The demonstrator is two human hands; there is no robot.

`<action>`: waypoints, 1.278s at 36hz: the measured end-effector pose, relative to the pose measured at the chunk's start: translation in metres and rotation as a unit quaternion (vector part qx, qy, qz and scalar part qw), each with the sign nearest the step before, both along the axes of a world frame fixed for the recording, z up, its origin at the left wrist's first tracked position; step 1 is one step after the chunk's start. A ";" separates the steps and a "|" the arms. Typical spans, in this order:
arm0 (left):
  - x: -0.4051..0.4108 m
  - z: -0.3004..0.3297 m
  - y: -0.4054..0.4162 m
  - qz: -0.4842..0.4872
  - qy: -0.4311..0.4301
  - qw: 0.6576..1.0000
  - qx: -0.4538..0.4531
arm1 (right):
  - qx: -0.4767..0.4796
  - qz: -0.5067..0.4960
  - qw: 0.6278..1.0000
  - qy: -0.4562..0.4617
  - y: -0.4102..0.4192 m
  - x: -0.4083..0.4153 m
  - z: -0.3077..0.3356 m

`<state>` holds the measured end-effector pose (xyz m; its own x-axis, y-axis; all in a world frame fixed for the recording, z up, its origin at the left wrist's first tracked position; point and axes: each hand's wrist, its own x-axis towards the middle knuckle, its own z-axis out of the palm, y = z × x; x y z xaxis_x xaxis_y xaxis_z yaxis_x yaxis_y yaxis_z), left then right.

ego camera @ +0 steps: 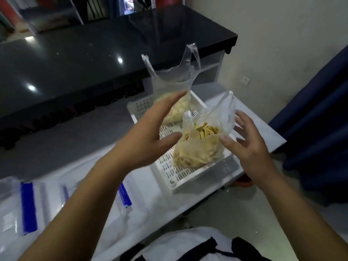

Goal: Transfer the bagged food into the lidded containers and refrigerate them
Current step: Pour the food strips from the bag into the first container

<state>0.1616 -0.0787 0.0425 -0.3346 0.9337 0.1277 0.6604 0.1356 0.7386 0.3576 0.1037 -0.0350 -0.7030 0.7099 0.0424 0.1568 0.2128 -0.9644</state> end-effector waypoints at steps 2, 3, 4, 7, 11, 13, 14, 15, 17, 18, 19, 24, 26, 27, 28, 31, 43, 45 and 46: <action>0.001 0.017 0.017 -0.016 0.027 0.999 -0.024 | -0.020 0.038 0.999 0.018 0.002 -0.003 -0.003; 0.001 0.024 0.025 -0.028 0.050 0.998 -0.041 | -0.031 0.051 0.998 0.029 0.002 -0.005 -0.004; 0.001 0.031 0.034 -0.044 0.077 0.994 -0.060 | -0.035 0.062 0.997 0.041 0.000 -0.006 -0.006; 0.000 0.048 0.057 -0.090 0.153 0.975 -0.133 | -0.034 0.086 0.994 0.061 -0.006 -0.006 -0.008; 0.001 0.069 0.092 -0.153 0.261 0.924 -0.233 | -0.047 0.101 0.992 0.058 -0.010 -0.002 -0.012; 0.004 0.077 0.110 -0.177 0.307 0.897 -0.262 | -0.060 0.107 0.991 0.054 -0.010 0.002 -0.015; 0.006 0.081 0.117 -0.190 0.324 0.886 -0.271 | -0.065 0.109 0.991 0.051 -0.010 0.004 -0.017; 0.009 0.083 0.124 -0.204 0.340 0.875 -0.278 | -0.064 0.109 0.991 0.047 -0.010 0.007 -0.019; 0.013 0.086 0.134 -0.232 0.370 0.851 -0.292 | -0.058 0.103 0.992 0.039 -0.009 0.010 -0.021; 0.014 0.087 0.137 -0.247 0.386 0.836 -0.301 | -0.058 0.100 0.993 0.035 -0.009 0.012 -0.023; 0.015 0.087 0.139 -0.259 0.403 0.821 -0.311 | -0.058 0.099 0.993 0.031 -0.008 0.013 -0.024; 0.006 0.084 0.128 -0.282 0.460 0.776 -0.328 | -0.042 0.068 0.996 0.026 -0.011 0.026 -0.034; 0.003 0.082 0.118 -0.288 0.454 0.781 -0.319 | -0.043 0.062 0.997 0.024 -0.012 0.032 -0.039; 0.002 0.081 0.115 -0.291 0.448 0.786 -0.312 | -0.045 0.059 0.997 0.026 -0.013 0.035 -0.040; 0.001 0.080 0.112 -0.294 0.441 0.790 -0.307 | -0.048 0.057 0.997 0.028 -0.014 0.038 -0.041; 0.002 0.079 0.108 -0.302 0.409 0.808 -0.298 | -0.059 0.048 0.997 0.028 -0.015 0.041 -0.044; -0.014 0.088 0.109 -0.112 0.265 0.949 -0.129 | -0.038 0.076 0.996 -0.001 -0.007 0.022 -0.045; -0.011 0.085 0.103 -0.088 0.240 0.963 -0.091 | -0.032 0.081 0.996 -0.004 -0.006 0.015 -0.043; -0.009 0.086 0.100 -0.082 0.231 0.967 -0.070 | -0.034 0.081 0.996 -0.005 -0.005 0.011 -0.041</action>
<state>0.1523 0.0218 0.1285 -0.1183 0.9883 0.0961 0.9363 0.0788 0.3423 0.3691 0.0989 -0.0763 -0.8089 0.5878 -0.0097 0.1361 0.1712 -0.9758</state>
